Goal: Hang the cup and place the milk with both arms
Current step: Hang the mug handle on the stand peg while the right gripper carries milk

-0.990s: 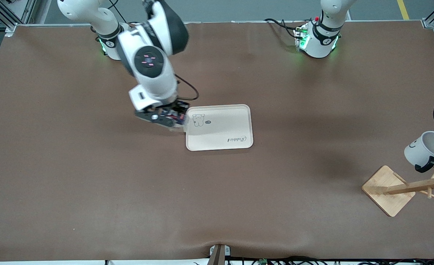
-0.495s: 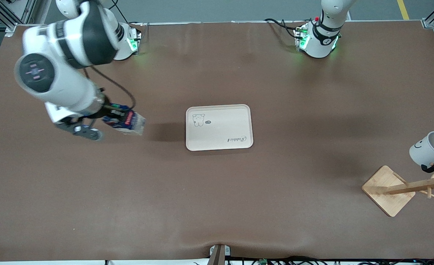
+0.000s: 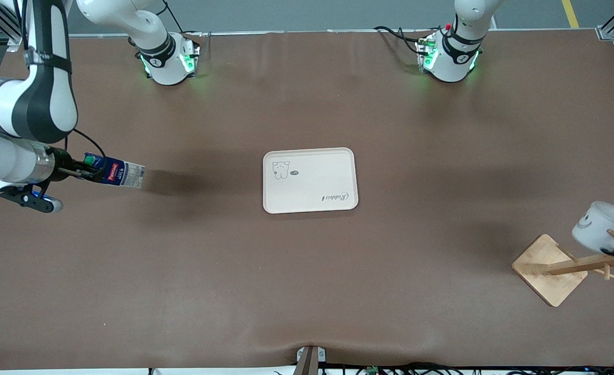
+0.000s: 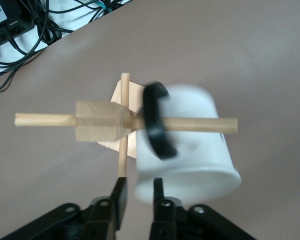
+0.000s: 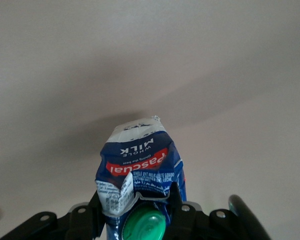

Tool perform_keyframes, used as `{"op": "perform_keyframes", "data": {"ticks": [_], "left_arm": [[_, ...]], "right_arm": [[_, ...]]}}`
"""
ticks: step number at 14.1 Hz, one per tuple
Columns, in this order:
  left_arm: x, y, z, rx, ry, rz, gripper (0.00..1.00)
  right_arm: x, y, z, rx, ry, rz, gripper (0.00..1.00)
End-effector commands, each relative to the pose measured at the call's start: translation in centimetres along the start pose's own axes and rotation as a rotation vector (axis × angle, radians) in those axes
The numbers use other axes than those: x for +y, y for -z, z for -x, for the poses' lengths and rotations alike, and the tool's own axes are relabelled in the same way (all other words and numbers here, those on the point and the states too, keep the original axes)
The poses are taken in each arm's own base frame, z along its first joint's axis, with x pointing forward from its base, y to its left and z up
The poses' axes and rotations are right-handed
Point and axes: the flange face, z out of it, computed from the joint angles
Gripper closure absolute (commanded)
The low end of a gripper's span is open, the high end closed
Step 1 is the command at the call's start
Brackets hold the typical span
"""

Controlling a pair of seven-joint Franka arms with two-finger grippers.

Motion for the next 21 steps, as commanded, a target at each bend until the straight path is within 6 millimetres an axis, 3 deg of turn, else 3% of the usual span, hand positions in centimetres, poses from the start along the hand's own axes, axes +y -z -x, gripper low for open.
{"op": "perform_keyframes", "data": {"ticks": [1,3,6,8,9,10,11,15,19,21], "left_arm": [[0.8,2.1,-0.8,0.030,0.059,0.000,0.00],[1.8,4.0,-1.3,0.034,0.112,-0.025,0.00],[4.5,5.9,-2.0,-0.012,0.202,-0.011,0.00],[6.6,7.9,-2.5,-0.032,0.225,-0.026,0.00],[7.8,8.4,-2.8,-0.046,0.256,-0.028,0.00],[9.1,9.2,-3.1,-0.059,0.295,-0.026,0.00],[10.4,9.7,-3.4,-0.081,0.332,-0.021,0.00],[14.0,11.5,-4.0,-0.130,0.422,-0.022,0.00],[15.9,12.6,-4.2,-0.151,0.466,-0.028,0.00],[17.6,14.1,-4.8,-0.134,0.441,-0.054,0.00]], "right_arm": [[2.5,-2.6,0.0,0.037,0.077,-0.016,1.00],[3.0,-4.9,0.6,-0.002,0.082,-0.018,1.00],[4.4,-6.8,0.4,0.018,0.081,-0.026,1.00],[5.4,-8.4,0.4,0.023,0.102,-0.027,0.91],[5.4,-8.6,0.5,0.023,0.102,-0.027,0.68],[5.5,-8.8,0.4,0.020,0.101,-0.025,0.31],[5.4,-8.6,0.4,0.021,0.102,-0.025,0.00],[5.3,-7.1,0.4,-0.020,0.105,-0.023,0.00],[5.8,-2.2,-0.1,-0.040,0.102,-0.019,0.00],[5.3,-1.5,0.1,-0.046,0.126,-0.020,0.00]]}}
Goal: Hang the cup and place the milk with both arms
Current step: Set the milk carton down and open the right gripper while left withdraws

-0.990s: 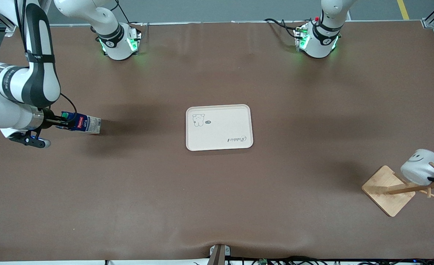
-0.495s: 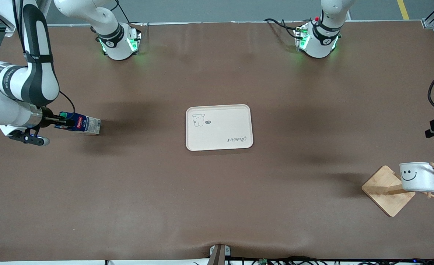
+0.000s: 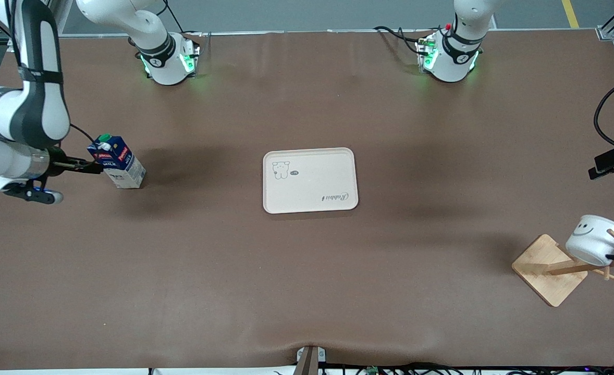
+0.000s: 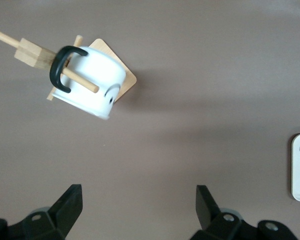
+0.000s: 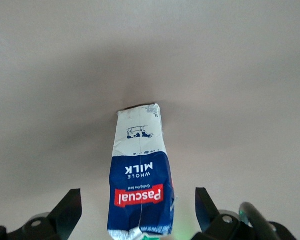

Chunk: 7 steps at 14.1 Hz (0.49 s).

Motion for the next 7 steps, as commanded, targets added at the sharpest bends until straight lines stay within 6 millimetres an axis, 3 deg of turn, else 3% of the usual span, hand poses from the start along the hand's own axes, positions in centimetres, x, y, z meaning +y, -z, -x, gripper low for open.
{"op": "perform_keyframes", "data": {"ticks": [1,2,3,4,7], "left_arm": [[2.5,2.1,1.2,0.014,-0.007,-0.048,0.00],[4.3,2.4,1.4,0.009,-0.034,-0.059,0.00],[4.6,2.3,1.9,-0.025,-0.027,-0.077,0.00],[6.3,2.9,2.5,-0.041,-0.037,-0.097,0.00],[9.0,3.2,3.7,-0.087,0.023,-0.128,0.00]], "right_arm": [[0.1,1.5,0.3,-0.014,0.027,0.008,0.00],[0.1,2.6,0.3,-0.011,0.029,0.006,0.00],[-0.1,4.2,0.5,-0.002,0.032,0.007,0.00],[-0.3,5.6,0.5,0.008,0.036,0.009,0.00],[-0.7,9.0,0.0,0.070,0.118,0.028,0.00]]}}
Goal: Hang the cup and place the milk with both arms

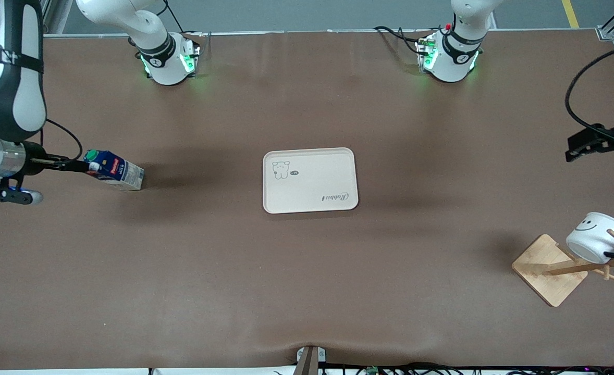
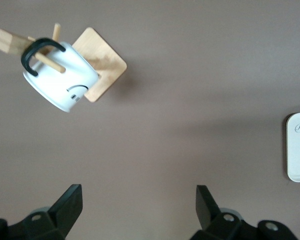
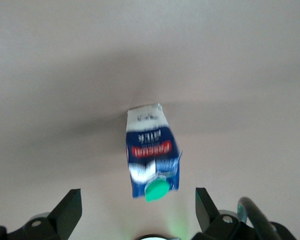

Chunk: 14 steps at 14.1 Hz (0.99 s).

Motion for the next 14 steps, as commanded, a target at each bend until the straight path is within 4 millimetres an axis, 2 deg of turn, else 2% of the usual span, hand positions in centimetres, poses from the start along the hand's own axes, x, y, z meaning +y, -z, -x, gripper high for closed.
{"op": "perform_keyframes", "data": {"ticks": [1,3,4,7,8,10,11,12,14], "left_arm": [[2.4,1.2,2.0,-0.020,0.036,-0.045,0.00],[4.1,1.6,2.6,-0.013,0.016,-0.060,0.00],[4.5,1.3,3.0,-0.013,0.014,-0.064,0.00],[4.0,0.8,4.5,0.009,0.036,0.008,0.00],[4.1,0.8,4.9,0.007,0.035,0.010,0.00],[4.0,1.0,5.4,0.012,0.042,0.010,0.00],[4.0,1.0,5.4,0.012,0.047,0.010,0.00],[4.0,1.1,5.4,0.013,0.053,0.013,0.00],[4.1,1.0,5.4,0.011,0.053,0.013,0.00]], "right_arm": [[0.1,3.6,-0.4,0.046,0.077,0.026,0.00],[0.1,6.0,0.4,0.029,0.073,0.005,0.00],[0.8,6.7,0.1,0.030,0.056,0.007,0.00],[0.1,11.1,-0.6,0.118,0.105,-0.025,0.00],[0.9,11.3,-0.3,0.116,0.118,-0.060,0.00],[1.6,12.5,1.3,0.115,0.144,-0.107,0.00],[1.4,13.8,3.0,0.117,0.162,-0.122,0.00],[-0.5,14.5,4.2,0.104,0.196,-0.115,0.00],[-0.9,14.8,4.6,0.100,0.206,-0.062,0.00]]}}
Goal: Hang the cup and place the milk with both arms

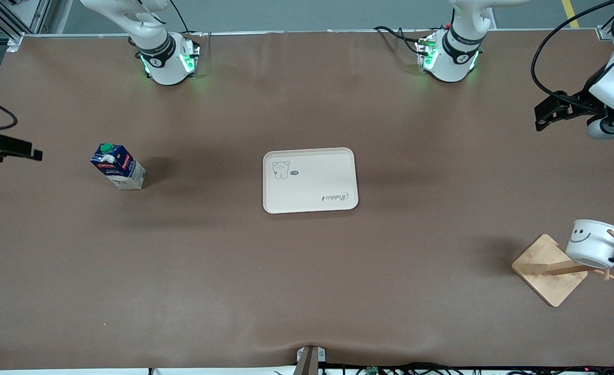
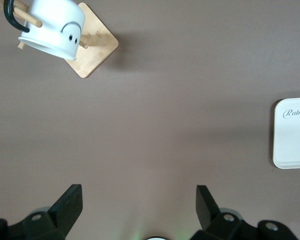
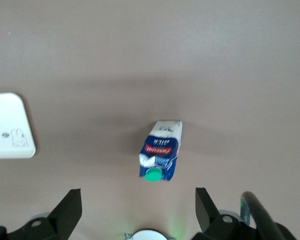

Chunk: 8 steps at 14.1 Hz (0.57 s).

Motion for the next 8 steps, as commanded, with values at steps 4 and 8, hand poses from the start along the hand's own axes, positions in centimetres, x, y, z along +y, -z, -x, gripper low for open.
{"op": "perform_keyframes", "data": {"ticks": [4,8], "left_arm": [[0.1,0.3,0.7,0.018,0.019,0.016,0.00],[-0.8,0.6,1.4,0.023,0.035,0.015,0.00]], "right_arm": [[-0.1,7.4,3.6,0.118,-0.008,0.059,0.00],[-1.3,4.9,8.7,0.163,-0.005,0.065,0.00]]}}
